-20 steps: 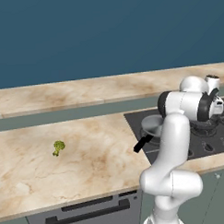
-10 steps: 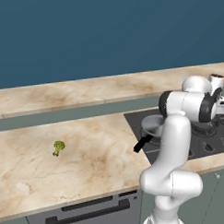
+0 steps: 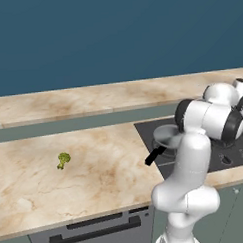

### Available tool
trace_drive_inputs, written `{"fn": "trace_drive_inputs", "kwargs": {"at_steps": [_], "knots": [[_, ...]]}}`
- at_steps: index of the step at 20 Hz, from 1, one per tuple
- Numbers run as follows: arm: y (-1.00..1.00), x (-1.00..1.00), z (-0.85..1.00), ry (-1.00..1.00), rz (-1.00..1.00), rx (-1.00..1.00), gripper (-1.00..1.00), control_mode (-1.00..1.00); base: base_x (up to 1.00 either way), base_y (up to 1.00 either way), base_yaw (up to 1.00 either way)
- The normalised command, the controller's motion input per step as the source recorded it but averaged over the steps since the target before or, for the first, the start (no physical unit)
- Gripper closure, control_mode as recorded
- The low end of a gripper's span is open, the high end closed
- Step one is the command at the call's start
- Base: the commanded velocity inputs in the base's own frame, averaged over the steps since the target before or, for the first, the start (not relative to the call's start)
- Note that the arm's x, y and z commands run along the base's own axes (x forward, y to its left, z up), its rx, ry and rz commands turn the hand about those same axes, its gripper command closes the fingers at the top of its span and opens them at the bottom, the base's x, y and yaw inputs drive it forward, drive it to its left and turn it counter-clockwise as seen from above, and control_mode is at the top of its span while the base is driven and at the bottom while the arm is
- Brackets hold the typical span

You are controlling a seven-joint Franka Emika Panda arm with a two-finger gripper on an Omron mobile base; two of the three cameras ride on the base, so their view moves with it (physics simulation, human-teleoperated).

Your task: Place both pans onto different burners. Then place the broccoli and the fish on different pans.

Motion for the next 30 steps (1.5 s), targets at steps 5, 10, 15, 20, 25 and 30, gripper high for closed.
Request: {"fn": "trace_drive_inputs", "kwargs": {"at_steps": [5, 10, 15, 20, 25, 30], "knots": [[0.59, -0.07, 0.39, -0.02, 0.00, -0.01, -1.00, -1.00, 0.00, 0.00, 0.00], [0.64, -0.05, 0.43, 0.00, 0.00, 0.00, -1.00, -1.00, 0.00, 0.00, 0.00], [0.71, -0.10, 0.38, 0.04, 0.00, 0.00, -1.00, -1.00, 0.00, 0.00, 0.00], [0.73, -0.31, 0.20, 0.07, 0.00, 0.00, -1.00, -1.00, 0.00, 0.00, 0.00], [0.73, -0.37, 0.07, 0.07, 0.00, 0.00, -1.00, -1.00, 0.00, 0.00, 0.00], [0.66, -0.23, 0.08, 0.03, 0.00, 0.00, -1.00, -1.00, 0.00, 0.00, 0.00]]}}
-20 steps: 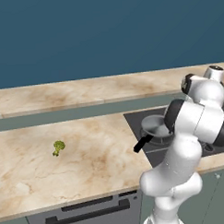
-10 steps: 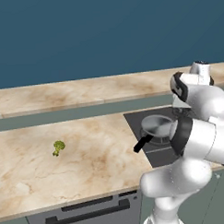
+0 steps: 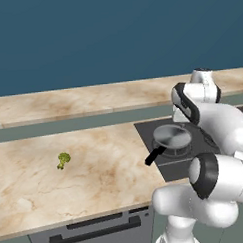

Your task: Place both pans onto different burners. Then place the broccoli and the fish on different pans.

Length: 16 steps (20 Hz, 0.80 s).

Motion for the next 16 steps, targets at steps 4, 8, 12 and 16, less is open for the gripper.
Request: {"fn": "trace_drive_inputs", "kwargs": {"at_steps": [4, 8, 12, 16], "knots": [[0.74, -0.17, 0.00, 0.05, 0.00, 0.00, -1.00, -1.00, 0.00, 0.00, 0.00], [0.74, -0.04, 0.01, 0.03, 0.00, 0.00, -1.00, -1.00, 0.00, 0.00, 0.00], [0.78, 0.00, 0.00, 0.03, 0.00, 0.00, -1.00, -1.00, 0.00, 0.00, 0.00], [0.86, 0.00, 0.00, 0.07, 0.00, 0.00, -1.00, -1.00, 0.00, 0.00, 0.00]]}}
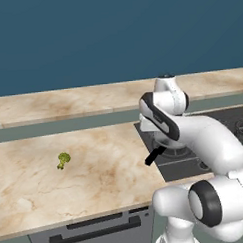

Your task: Place both pans onto different burners. Then place the broccoli and the fish on different pans.

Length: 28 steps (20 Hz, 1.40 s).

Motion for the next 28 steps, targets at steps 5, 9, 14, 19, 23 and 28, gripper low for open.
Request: {"fn": "trace_drive_inputs", "kwargs": {"at_steps": [5, 9, 14, 19, 23, 28], "knots": [[0.81, 0.00, 0.00, 0.07, 0.00, 0.00, -1.00, -1.00, 0.00, 0.00, 0.00], [0.65, 0.00, 0.00, 0.04, 0.01, 0.00, -1.00, -1.00, 0.00, 0.00, 0.00], [0.74, 0.00, 0.00, 0.06, 0.02, 0.00, -1.00, -1.00, 0.00, 0.00, 0.00], [0.69, 0.01, 0.00, 0.08, 0.01, 0.00, -1.00, -1.00, 0.00, 0.00, 0.00], [0.65, 0.00, 0.00, 0.09, 0.01, 0.00, -1.00, -1.00, 0.00, 0.00, 0.00], [0.54, 0.00, 0.00, 0.05, 0.01, 0.00, -1.00, -1.00, 0.00, 0.00, 0.00]]}}
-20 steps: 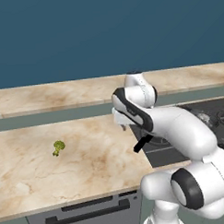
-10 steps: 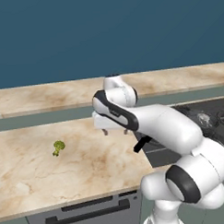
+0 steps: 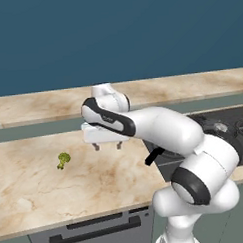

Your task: Place both pans onto different burners. Then place the broccoli and the fish on different pans.

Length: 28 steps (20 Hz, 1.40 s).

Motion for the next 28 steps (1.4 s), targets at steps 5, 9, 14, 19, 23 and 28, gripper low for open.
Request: {"fn": "trace_drive_inputs", "kwargs": {"at_steps": [5, 9, 14, 19, 23, 28], "knots": [[0.50, 0.01, 0.00, 0.00, 0.00, 0.00, -1.00, -1.00, 0.00, 0.00, 0.00], [0.46, 0.08, 0.00, 0.00, 0.00, 0.00, -1.00, -1.00, 0.00, 0.00, 0.00], [0.43, 0.06, 0.00, 0.00, 0.00, 0.00, -1.00, -1.00, 0.00, 0.00, 0.00], [0.24, 0.00, 0.00, 0.00, 0.00, 0.00, -1.00, -1.00, 0.00, 0.00, 0.00], [0.26, 0.00, 0.00, 0.00, 0.00, 0.00, -1.00, -1.00, 0.00, 0.00, 0.00], [0.20, 0.00, -0.01, 0.00, 0.00, 0.00, -1.00, -1.00, 0.00, 0.00, 0.00]]}}
